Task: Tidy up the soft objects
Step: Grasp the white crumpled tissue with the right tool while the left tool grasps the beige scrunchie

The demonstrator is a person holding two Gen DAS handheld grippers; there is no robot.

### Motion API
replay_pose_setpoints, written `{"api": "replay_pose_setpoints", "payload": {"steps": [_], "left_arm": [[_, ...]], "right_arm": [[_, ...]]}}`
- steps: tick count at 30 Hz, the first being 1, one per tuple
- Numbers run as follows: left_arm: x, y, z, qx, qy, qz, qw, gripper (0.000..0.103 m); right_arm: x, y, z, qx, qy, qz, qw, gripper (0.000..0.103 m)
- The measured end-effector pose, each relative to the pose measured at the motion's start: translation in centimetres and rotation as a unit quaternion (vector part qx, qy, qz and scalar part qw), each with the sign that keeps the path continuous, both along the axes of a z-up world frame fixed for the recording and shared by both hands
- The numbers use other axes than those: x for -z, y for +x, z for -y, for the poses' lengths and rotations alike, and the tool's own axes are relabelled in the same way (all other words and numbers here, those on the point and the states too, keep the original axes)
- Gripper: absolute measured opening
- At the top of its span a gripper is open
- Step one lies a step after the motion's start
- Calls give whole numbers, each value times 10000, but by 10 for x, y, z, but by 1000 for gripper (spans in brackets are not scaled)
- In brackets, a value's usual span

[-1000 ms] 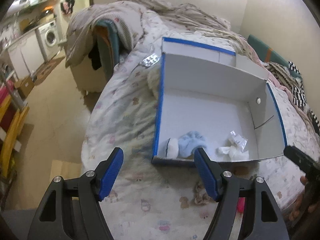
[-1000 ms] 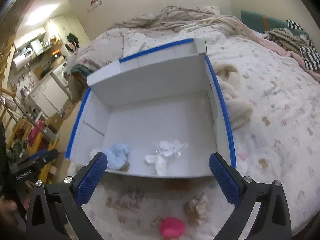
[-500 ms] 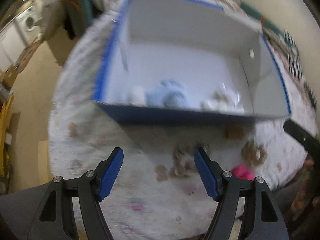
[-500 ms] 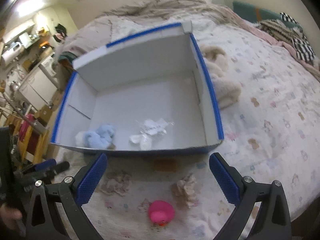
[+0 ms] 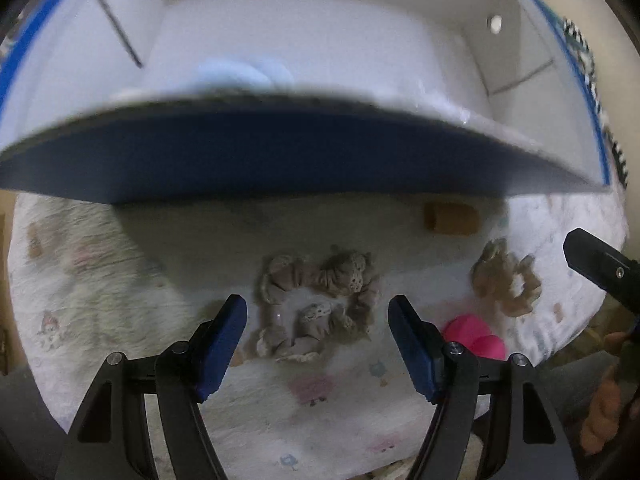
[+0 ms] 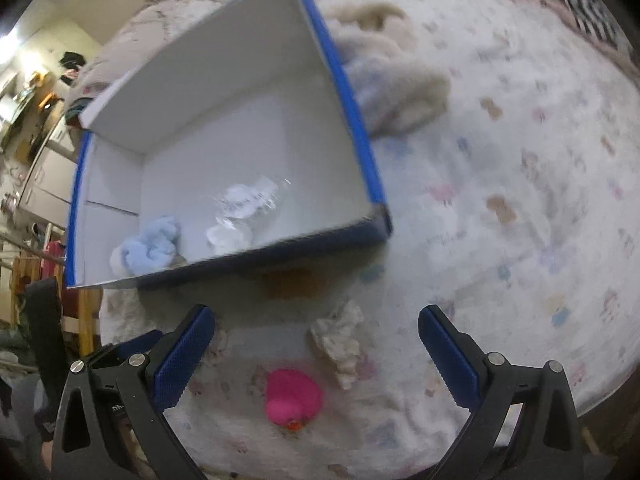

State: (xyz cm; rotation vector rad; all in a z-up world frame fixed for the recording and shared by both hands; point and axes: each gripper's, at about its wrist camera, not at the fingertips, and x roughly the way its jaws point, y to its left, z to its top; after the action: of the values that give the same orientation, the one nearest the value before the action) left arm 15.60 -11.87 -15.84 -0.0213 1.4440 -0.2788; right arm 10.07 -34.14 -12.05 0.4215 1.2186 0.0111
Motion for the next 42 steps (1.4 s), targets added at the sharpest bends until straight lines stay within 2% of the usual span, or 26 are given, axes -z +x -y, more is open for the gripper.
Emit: {"api": "replay_pose_setpoints", "payload": {"steps": [4, 5, 7, 8, 11, 12, 13, 14, 17, 28, 34, 37, 42], "left_arm": [[11, 3, 3, -120, -89, -264, 9995, 71], [10, 3, 3, -131, -95, -264, 9995, 68], [11, 3, 5, -88, -21, -272, 9996, 47], [11, 3, 5, -63, 15, -282, 9996, 35], [12, 1, 6, -34, -34, -320, 9995, 18], [11, 0, 5, -19, -67, -333, 9994, 13], [11, -1, 4, -4, -97, -339, 9994, 12], [10, -2, 4, -8, -101, -336, 9994, 11], [6, -5, -5, -77, -111, -316, 9994, 10], [-24, -22, -41, -283, -159, 72, 9994, 9], [-68, -46, -77, -432, -67, 856, 9954, 9], [-77, -48, -96, -537, 121, 1060, 9928, 9], [-91, -61, -98, -584, 220, 1251, 9902, 9]], "right_arm": [[23, 5, 0, -85, 112, -435, 9990, 103], [26, 6, -2, -140, 143, -463, 9987, 103], [34, 9, -8, -289, 165, -578, 9978, 98], [37, 9, -11, -339, 134, -632, 9973, 91], [48, 11, -19, -492, 61, -851, 9951, 69], [51, 11, -21, -542, 15, -906, 9944, 54], [53, 12, -24, -590, -48, -947, 9937, 46], [55, 12, -26, -626, -125, -986, 9931, 31], [56, 11, -28, -679, -237, -966, 9927, 22], [24, 1, -41, -876, -78, -350, 9955, 22], [2, -3, -58, -1096, 47, 29, 9940, 22], [-8, -6, -67, -1191, 120, 198, 9926, 22], [-40, -12, -82, -1396, 225, 551, 9884, 22]]}}
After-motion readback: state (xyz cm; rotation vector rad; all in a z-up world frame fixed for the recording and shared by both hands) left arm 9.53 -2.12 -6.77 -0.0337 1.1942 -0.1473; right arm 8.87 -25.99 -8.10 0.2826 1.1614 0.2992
